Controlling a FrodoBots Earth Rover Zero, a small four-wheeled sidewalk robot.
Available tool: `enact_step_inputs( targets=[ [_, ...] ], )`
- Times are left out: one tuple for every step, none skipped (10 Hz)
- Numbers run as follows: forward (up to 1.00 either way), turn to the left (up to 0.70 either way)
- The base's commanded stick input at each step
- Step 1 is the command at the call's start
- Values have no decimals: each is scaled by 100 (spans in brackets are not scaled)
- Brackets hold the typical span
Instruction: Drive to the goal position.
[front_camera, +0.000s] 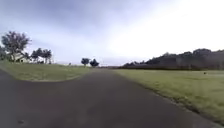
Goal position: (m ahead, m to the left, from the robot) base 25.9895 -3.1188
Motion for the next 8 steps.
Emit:
enact_step_inputs(
  targets=[
    [100, 27],
    [100, 27],
    [100, 27],
    [100, 27],
    [100, 9],
    [100, 0],
    [100, 0],
    [100, 0]
  ],
)
